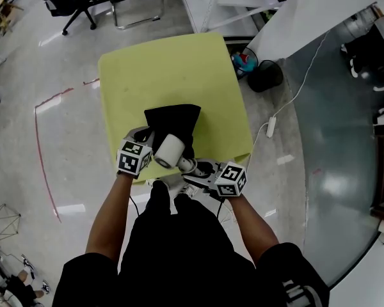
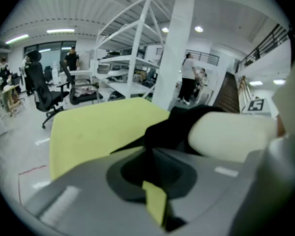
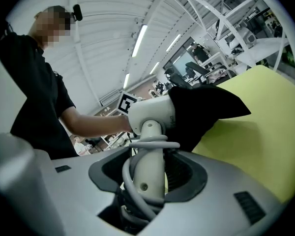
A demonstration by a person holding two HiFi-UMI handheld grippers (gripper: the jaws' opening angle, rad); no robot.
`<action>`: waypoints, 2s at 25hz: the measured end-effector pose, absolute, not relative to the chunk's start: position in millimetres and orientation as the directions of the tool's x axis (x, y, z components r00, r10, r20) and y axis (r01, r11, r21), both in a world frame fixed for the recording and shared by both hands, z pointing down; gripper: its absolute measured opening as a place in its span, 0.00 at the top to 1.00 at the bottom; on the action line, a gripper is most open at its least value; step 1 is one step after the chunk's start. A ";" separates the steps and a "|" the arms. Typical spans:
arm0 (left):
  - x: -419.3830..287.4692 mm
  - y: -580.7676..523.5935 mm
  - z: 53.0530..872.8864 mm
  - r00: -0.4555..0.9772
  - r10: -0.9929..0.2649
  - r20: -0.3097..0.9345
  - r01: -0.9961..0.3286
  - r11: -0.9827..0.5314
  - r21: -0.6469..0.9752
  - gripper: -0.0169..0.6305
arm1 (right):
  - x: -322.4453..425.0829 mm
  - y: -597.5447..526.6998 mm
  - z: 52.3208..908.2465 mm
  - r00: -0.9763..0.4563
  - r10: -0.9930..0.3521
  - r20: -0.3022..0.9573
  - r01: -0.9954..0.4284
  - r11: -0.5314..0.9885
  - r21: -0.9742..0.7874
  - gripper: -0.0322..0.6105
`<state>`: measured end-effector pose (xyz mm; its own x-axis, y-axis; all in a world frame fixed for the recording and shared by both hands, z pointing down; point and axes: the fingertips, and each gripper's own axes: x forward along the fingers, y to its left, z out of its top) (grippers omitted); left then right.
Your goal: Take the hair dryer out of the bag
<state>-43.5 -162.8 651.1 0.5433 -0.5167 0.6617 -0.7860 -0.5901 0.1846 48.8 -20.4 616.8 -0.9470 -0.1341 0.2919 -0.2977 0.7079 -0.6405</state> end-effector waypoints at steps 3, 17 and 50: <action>-46.5 -164.1 653.5 0.527 -0.534 0.661 -0.801 -0.573 0.175 0.95 | 42.7 -5.9 597.7 -0.967 -0.107 0.232 -0.235 0.727 -0.645 0.64; -37.8 -125.1 639.8 0.572 -0.567 0.592 -0.804 -0.530 0.269 0.60 | 73.5 -37.5 519.1 -0.919 -0.388 0.071 -0.355 0.737 -0.576 0.64; -76.0 -166.6 366.0 0.442 -0.897 0.027 -0.896 -0.439 0.068 0.62 | 87.1 -178.1 330.2 -0.609 -0.764 -0.211 -0.731 0.644 -0.224 0.63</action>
<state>-76.0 -166.6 366.0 0.4419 -0.8967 0.0270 -0.8957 -0.4394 0.0676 87.1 -178.1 330.2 -0.6092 -0.7644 -0.2112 -0.7310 0.6445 -0.2241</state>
